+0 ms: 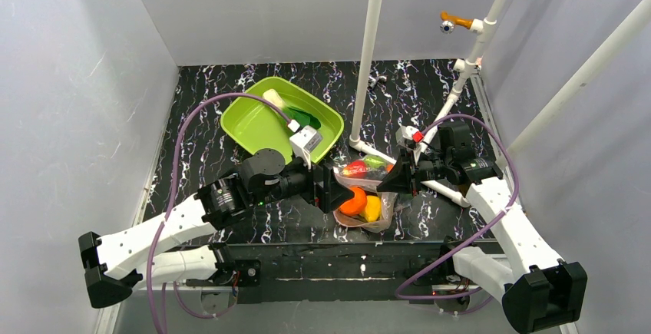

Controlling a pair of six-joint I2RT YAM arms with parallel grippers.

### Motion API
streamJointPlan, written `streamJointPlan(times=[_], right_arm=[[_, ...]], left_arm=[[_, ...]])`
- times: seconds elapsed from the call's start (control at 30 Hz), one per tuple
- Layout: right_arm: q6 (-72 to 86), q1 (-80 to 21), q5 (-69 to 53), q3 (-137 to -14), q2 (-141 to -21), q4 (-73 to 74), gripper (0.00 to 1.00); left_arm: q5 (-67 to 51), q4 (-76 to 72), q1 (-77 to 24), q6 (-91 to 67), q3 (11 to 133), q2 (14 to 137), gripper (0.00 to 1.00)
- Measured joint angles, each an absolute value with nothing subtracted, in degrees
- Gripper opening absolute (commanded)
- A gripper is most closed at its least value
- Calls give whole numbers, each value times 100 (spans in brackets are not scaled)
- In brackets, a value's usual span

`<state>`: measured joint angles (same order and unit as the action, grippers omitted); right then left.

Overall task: Open the zip-top bag and remove the fake food
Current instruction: Pick up the fake vegetable from the zipper food storage bag.

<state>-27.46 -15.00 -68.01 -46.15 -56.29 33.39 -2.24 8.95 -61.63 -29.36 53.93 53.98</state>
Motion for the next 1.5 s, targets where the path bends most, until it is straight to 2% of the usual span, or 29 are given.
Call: streamJointPlan(times=[0.27,0.33,0.5,0.9,1.13,1.33,1.5], right_arm=[[-2768,-1500,-6796,-4615,-5629,3354,1],[-2770,-1498,-6792,-4615,-5629,3358,1],[-2766,-1496,-6783,-4615,-5629,3363,1],[-2694,-1474,-6726,-4595,-5629,3317,1],[-2646,-1474,-6702,-4595,-5629,3282,1],[-2250,-1474,-6635,-4547,-5629,3009,1],[-1472,-1553,-6270,-4386,-5736,2344,1]], left_arm=[[-305,856,-6163,-2919,5393,5516,96],[-322,856,-6163,-2915,5398,5564,90],[-390,858,-6163,-2912,5457,5677,62],[-687,982,-6171,-3122,5961,6683,44],[-532,1522,-6396,-3247,6211,7238,44],[165,1848,-6558,-3371,6228,7537,54],[823,1673,-6560,-3406,6195,8018,58]])
